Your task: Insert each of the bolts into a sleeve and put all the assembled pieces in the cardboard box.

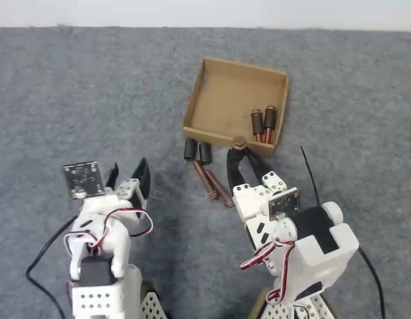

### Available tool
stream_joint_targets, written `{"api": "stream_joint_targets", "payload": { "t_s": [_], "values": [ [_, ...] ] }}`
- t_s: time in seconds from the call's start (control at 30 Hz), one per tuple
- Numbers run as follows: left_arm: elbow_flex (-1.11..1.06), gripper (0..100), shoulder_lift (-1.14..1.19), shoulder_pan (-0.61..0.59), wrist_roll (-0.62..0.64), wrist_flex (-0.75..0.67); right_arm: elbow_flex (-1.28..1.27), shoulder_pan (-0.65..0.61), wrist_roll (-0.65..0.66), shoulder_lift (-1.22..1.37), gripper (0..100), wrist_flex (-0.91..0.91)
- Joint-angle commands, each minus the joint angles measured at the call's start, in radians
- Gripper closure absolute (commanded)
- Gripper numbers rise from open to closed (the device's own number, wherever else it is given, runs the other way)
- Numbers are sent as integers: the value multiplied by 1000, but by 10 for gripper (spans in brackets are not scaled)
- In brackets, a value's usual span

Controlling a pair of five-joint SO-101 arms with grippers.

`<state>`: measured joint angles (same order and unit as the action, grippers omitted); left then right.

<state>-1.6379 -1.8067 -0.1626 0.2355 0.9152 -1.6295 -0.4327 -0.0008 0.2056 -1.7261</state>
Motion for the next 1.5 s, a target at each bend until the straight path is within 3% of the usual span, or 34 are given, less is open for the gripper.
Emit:
{"api": "stream_joint_targets", "payload": {
  "t_s": [0.0, 0.4, 0.5, 0.6, 0.9, 1.13, 1.47],
  "values": [
    [-48, 798, -6, -2, 0, 14, -8, 47, -3, -54, 993, -24],
    [-47, 799, -5, -3, -3, 121, 121, 114, 2, -56, 993, -25],
    [-47, 865, -5, -3, -5, 121, 180, 125, 2, -56, 993, -24],
    [-47, 995, -5, -3, -5, 121, 233, 125, 3, -56, 993, -18],
    [-47, 989, -5, -38, -6, 121, 422, 125, 3, -56, 993, 10],
    [-47, 989, -5, -60, -5, 121, 542, 127, 3, -153, 993, 329],
    [-47, 989, -5, -60, -5, 147, 671, 125, 3, -472, 993, 1009]
  ]
}}
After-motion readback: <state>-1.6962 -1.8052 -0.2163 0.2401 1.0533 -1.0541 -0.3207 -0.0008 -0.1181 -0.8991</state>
